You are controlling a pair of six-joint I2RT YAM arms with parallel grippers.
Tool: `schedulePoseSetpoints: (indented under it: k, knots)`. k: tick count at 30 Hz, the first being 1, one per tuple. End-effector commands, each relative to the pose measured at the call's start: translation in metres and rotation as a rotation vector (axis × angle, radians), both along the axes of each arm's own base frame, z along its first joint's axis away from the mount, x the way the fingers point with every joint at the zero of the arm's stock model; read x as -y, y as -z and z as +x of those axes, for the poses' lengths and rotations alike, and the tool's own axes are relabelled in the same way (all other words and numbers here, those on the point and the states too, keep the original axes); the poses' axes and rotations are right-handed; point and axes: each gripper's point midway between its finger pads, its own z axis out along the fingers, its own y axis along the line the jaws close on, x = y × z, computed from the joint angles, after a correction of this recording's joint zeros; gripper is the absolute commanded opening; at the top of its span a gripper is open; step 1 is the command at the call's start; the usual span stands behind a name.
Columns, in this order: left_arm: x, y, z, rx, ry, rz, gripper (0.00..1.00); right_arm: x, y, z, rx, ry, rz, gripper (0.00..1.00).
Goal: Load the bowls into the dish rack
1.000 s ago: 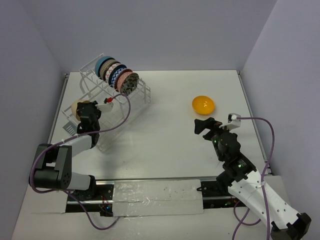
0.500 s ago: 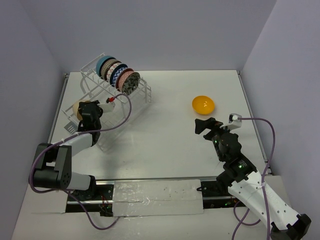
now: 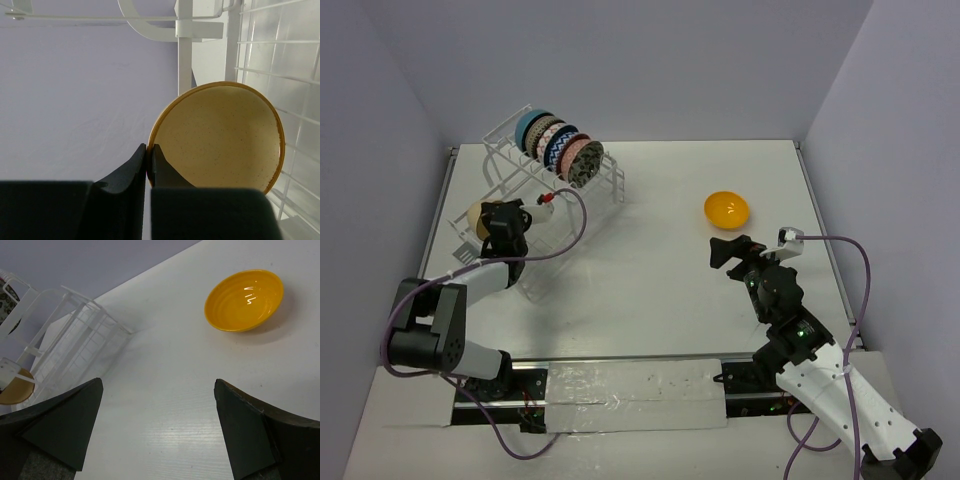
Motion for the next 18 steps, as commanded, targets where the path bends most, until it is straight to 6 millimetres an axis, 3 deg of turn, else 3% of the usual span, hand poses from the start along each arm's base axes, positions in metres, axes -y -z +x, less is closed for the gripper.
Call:
schedulePoseSetpoints:
  k: [1,11,18]
  knots:
    - [0.007,-0.005,0.011,-0.056,0.003,0.106,0.00,0.001,-0.003,0.001,0.022,0.009,0.019,1.00]
    - [0.020,-0.026,0.030,0.014,0.001,0.122,0.00,0.005,-0.004,0.001,0.029,0.024,0.016,1.00]
    - [0.018,-0.016,0.026,-0.004,0.012,0.164,0.00,0.006,-0.003,0.001,0.025,0.025,0.015,1.00]
